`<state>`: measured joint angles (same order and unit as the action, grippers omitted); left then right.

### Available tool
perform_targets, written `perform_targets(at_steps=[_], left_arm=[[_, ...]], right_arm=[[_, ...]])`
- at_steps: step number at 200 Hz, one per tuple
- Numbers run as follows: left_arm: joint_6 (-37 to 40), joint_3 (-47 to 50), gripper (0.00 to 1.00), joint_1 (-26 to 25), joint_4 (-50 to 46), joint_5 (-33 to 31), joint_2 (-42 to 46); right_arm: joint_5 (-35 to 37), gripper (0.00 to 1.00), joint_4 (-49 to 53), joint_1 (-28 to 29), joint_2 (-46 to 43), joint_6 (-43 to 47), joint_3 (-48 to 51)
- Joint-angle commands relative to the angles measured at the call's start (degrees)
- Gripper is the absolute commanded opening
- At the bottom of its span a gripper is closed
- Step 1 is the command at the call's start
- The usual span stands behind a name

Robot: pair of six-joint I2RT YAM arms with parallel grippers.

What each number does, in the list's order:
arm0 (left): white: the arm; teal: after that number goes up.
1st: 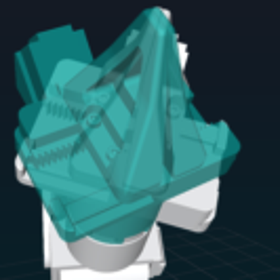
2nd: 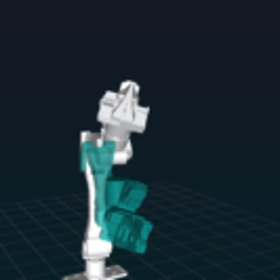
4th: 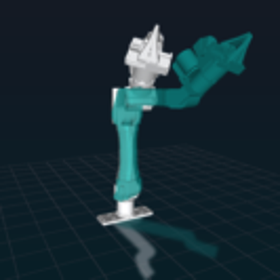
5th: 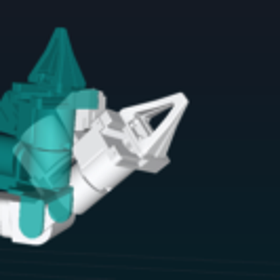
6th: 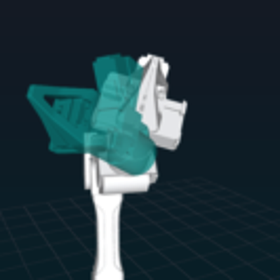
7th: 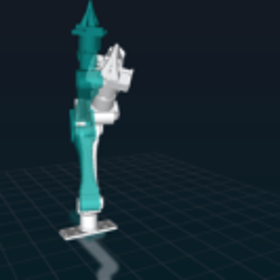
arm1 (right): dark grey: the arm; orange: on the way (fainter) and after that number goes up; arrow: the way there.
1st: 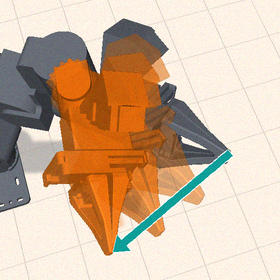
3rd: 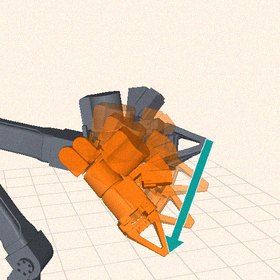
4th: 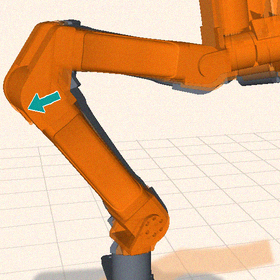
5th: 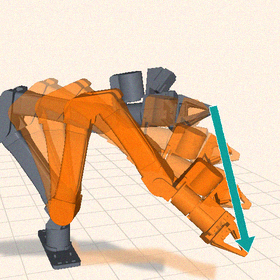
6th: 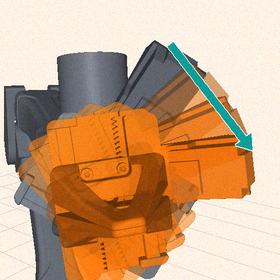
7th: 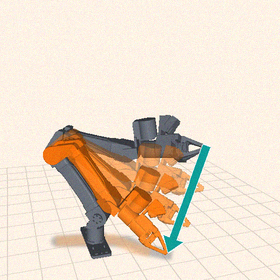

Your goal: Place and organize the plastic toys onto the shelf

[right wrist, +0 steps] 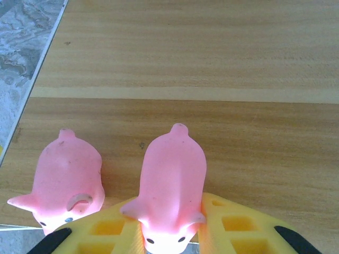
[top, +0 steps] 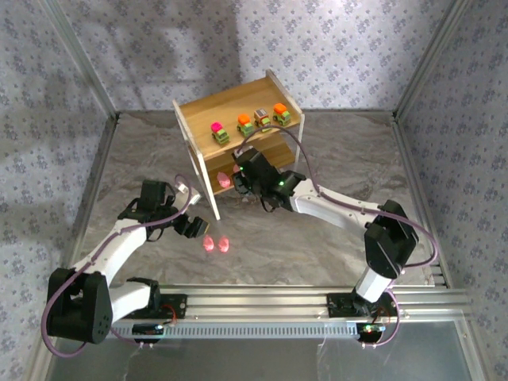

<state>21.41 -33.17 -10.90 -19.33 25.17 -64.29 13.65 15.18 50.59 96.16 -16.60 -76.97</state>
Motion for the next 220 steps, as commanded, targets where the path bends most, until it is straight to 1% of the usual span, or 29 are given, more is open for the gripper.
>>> perform_targets(at_steps=[1, 85, 126, 183, 220], left_arm=[[0.4, 0.6, 0.96, -0.1, 0.4, 0.3, 0.3], [0.4, 0.8, 0.96, 0.1, 0.3, 0.4, 0.7], [0.4, 0.8, 0.96, 0.1, 0.3, 0.6, 0.8], [0.5, 0.8, 0.96, 0.1, 0.2, 0.8, 0.7], [0.5, 0.8, 0.96, 0.2, 0.1, 0.7, 0.8]], right_arm=[[0.6, 0.29, 0.6, -0.4, 1.3, 1.2, -2.6], [2.4, 0.30, 0.6, -0.7, 2.9, 1.7, -3.4], [3.0, 0.35, 0.6, -0.6, 2.6, 1.7, -3.0], [3.6, 0.36, 0.6, -0.5, 1.4, 1.9, -2.5], [3.9, 0.39, 0.4, -0.2, 0.9, 2.0, -2.5]])
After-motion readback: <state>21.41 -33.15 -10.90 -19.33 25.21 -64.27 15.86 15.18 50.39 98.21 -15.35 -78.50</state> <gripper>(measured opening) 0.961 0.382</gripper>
